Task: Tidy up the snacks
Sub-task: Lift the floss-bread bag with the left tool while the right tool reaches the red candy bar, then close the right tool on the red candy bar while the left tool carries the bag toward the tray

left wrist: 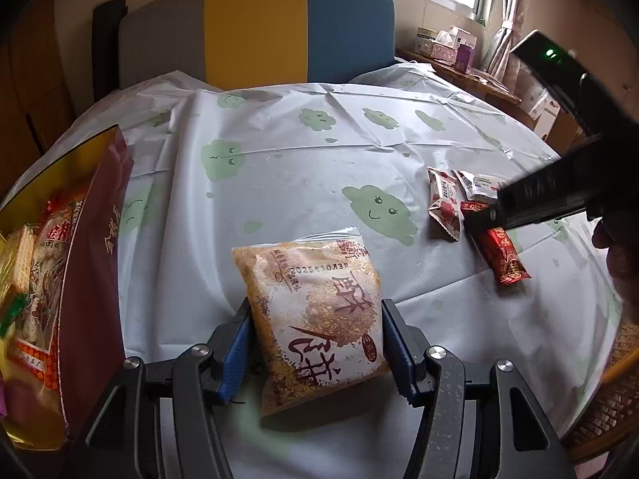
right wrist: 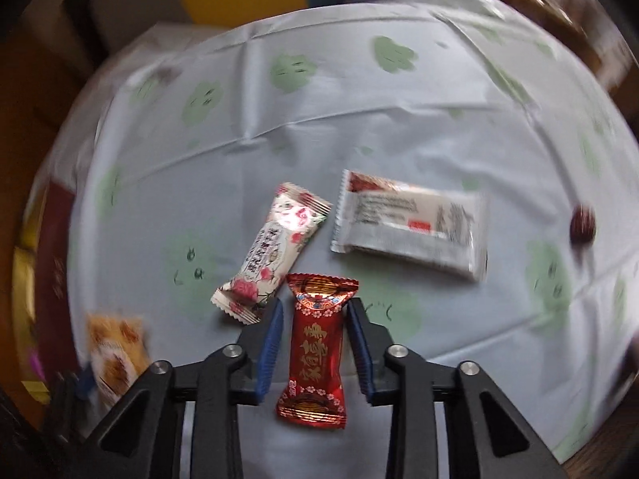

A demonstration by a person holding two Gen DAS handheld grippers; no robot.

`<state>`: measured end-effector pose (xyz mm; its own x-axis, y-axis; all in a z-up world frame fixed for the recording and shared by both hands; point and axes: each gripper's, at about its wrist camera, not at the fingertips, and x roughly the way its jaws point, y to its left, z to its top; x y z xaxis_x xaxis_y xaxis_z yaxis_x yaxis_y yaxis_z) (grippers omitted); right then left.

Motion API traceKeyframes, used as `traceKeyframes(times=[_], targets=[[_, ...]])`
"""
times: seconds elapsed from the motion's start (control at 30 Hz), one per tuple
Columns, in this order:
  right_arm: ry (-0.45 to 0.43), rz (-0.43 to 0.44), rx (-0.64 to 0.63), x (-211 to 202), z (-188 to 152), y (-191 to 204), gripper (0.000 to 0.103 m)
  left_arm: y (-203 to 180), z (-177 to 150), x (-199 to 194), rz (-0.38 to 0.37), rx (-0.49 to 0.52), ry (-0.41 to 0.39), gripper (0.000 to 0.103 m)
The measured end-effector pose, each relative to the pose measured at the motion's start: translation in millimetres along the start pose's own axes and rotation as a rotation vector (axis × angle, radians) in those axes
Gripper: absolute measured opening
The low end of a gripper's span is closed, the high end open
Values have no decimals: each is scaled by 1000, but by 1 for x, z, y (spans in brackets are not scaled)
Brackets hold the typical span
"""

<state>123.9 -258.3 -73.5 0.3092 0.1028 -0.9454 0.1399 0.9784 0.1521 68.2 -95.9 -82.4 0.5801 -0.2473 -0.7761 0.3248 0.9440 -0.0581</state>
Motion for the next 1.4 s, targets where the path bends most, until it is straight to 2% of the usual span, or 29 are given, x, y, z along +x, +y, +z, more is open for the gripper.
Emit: traceKeyframes(times=[0.07, 0.2, 0.4, 0.63, 0.8, 1.0, 1.23, 1.4], targets=[[53, -33, -90, 6, 0, 9, 31, 0, 0, 0, 3, 2, -2, 60], [92, -74, -216, 10, -1, 26, 31, 1, 0, 0, -3, -7, 4, 60], [164, -69, -346, 16, 0, 35, 32, 0, 2, 0, 1, -3, 6, 60], [73, -18, -359, 6, -19, 24, 32, -2, 3, 2, 16, -4, 11, 60], [85, -5, -350, 9, -16, 17, 32, -4, 5, 3, 34, -3, 27, 60], [60, -49, -404, 12, -19, 15, 32, -5, 5, 1, 55, -8, 43, 59], [37, -84, -456, 14, -31, 35, 31, -6, 1, -7, 40, -11, 60, 59], [36, -85, -456, 13, -36, 39, 31, -8, 1, -26, 24, -4, 21, 59]])
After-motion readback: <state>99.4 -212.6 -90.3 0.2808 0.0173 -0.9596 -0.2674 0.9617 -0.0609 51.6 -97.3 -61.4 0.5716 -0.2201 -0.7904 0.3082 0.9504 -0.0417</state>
